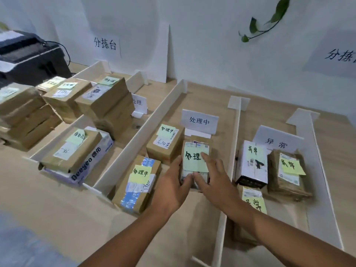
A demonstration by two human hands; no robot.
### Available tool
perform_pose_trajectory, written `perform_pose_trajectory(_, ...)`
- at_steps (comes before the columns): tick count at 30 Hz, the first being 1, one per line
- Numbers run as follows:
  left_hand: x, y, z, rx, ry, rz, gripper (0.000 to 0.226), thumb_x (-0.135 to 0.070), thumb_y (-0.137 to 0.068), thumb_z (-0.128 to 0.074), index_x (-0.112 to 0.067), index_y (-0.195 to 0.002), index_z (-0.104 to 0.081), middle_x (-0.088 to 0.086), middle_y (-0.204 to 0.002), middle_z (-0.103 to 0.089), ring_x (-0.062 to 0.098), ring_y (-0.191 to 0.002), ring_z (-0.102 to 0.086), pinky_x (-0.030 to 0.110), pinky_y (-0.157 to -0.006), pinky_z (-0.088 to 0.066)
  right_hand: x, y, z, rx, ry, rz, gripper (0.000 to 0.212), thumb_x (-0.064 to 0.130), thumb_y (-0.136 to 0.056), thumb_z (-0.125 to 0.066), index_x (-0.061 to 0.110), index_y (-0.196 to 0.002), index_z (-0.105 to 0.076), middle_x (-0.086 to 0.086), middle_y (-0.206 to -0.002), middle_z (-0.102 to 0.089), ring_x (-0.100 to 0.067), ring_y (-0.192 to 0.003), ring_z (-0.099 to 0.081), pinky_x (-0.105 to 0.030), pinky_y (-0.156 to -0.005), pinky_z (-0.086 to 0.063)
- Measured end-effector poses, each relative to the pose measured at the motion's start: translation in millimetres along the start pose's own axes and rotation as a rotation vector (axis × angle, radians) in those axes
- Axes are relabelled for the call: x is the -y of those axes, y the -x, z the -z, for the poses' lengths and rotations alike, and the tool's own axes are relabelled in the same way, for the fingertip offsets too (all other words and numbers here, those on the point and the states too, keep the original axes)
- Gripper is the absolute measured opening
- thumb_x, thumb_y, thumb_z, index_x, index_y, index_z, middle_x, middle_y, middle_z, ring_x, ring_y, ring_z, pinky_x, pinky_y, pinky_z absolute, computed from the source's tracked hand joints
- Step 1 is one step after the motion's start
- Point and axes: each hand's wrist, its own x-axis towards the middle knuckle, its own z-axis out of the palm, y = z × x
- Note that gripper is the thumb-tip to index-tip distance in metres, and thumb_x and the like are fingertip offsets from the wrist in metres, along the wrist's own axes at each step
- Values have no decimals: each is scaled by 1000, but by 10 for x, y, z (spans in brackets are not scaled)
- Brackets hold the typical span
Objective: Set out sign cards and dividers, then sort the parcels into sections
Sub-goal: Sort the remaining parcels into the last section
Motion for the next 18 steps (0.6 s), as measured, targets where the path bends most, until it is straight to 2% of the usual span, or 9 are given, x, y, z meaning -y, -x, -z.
perform_pose_trajectory(1, 82, -121, -38, 9, -2, 19, 57, -32, -96, -64, -37, -149, -42, -42, -110, -62, -26, -96, -57, -3, -73, -41, -61, -77, -48, -2, -2, -15, 64, 56, -98, -52, 48, -153, -20, 15, -128, -32, -10, -117, -55, -30, -89, -54)
perform_pose_trajectory(3, 213, -326, -107, 48, -9, 51, 61, -34, -97, -63, -32, -153, -37, -27, -121, -64, -29, -94, -55, -4, -72, -40, -176, -214, -144, -7, -3, -53, 64, 56, -98, -51, 47, -153, -19, 14, -129, -33, -10, -120, -54, -33, -91, -56)
perform_pose_trajectory(5, 294, -500, -163, 107, -39, 46, 60, -36, -99, -61, -34, -153, -35, -31, -117, -60, -33, -91, -51, -6, -69, -38, -290, -319, -232, -18, 25, -108, 64, 58, -98, -49, 47, -153, -17, 11, -131, -34, -12, -120, -54, -33, -91, -56)
perform_pose_trajectory(7, 347, -709, -216, 165, -39, 29, 57, -34, -100, -60, -41, -150, -34, -37, -111, -54, -35, -91, -49, -7, -69, -37, -402, -444, -287, -30, 11, -169, 64, 61, -97, -47, 50, -153, -16, 11, -131, -33, -11, -118, -55, -27, -89, -53)
perform_pose_trajectory(9, 389, -925, -272, 210, -41, 35, 58, -34, -100, -59, -41, -150, -32, -32, -115, -55, -29, -93, -53, -5, -72, -39, -488, -596, -318, -39, 8, -216, 64, 61, -96, -47, 51, -152, -16, 12, -128, -33, -11, -115, -54, -25, -87, -48)
perform_pose_trajectory(12, 496, -1219, -378, 227, -41, 39, 58, -33, -100, -57, -36, -151, -31, -28, -122, -54, -11, -103, -58, 2, -79, -41, -557, -855, -378, -56, 28, -263, 66, 56, -97, -49, 44, -155, -20, 7, -130, -36, -16, -115, -56, -34, -92, -53)
perform_pose_trajectory(14, 570, -1411, -459, 226, -45, 41, 58, -32, -100, -57, -35, -152, -31, -27, -121, -53, -7, -103, -56, 3, -78, -38, -619, -1044, -437, -70, 33, -285, 66, 50, -98, -52, 39, -156, -23, 3, -133, -37, -19, -116, -56, -37, -95, -53)
perform_pose_trajectory(16, 664, -1556, -521, 238, -57, 43, 59, -30, -100, -55, -33, -154, -31, -24, -123, -54, -4, -102, -55, 10, -79, -41, -682, -1194, -495, -54, 84, -315, 65, 48, -99, -52, 36, -157, -24, 0, -138, -36, -21, -117, -55, -37, -93, -53)
perform_pose_trajectory(18, 786, -1638, -564, 270, -72, 39, 57, -28, -100, -54, -33, -152, -33, -18, -123, -59, -1, -98, -58, 10, -74, -41, -726, -1271, -588, -26, 161, -343, 65, 48, -100, -50, 34, -158, -24, -2, -142, -37, -24, -117, -55, -38, -89, -52)
